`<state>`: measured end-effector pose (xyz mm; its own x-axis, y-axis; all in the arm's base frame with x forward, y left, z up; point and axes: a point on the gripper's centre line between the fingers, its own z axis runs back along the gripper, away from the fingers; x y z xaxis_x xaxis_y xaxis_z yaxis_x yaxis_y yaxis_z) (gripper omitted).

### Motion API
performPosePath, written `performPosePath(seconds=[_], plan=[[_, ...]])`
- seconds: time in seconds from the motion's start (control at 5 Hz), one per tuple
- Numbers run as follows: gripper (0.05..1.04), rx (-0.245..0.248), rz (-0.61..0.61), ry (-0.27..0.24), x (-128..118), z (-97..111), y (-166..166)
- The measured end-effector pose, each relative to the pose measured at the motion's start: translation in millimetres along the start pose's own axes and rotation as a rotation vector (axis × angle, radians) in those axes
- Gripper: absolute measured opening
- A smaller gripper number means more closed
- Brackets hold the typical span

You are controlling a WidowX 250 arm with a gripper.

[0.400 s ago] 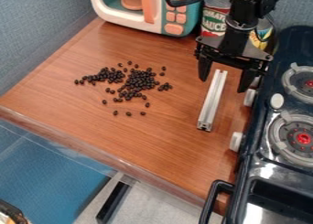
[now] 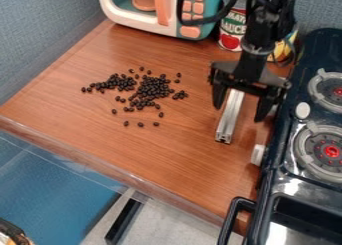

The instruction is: Sweep into pile

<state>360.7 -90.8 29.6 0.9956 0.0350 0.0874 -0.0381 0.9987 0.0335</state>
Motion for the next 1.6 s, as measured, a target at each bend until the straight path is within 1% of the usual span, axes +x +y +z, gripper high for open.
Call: performPosePath(seconds=[0.2, 0.4, 0.8, 1.0, 1.2, 1.4, 1.6], plan=[[1.000, -0.028, 0.012, 0.024, -3.0, -3.0, 9.5], [0.969, -0.022, -0.001, 0.017, -4.2, -7.2, 13.7], [0.400, 0.021, 0.007, -0.022, -3.4, -14.0, 21.6], [0.371, 0.024, 0.000, -0.033, -4.1, -14.9, 22.6], [0.371, 0.041, -0.003, -0.021, -3.6, -14.6, 30.2], [0.371, 0.058, 0.013, -0.026, 2.2, -13.5, 48.8], [0.371, 0.061, 0.031, -0.024, 6.1, -15.4, 66.6]])
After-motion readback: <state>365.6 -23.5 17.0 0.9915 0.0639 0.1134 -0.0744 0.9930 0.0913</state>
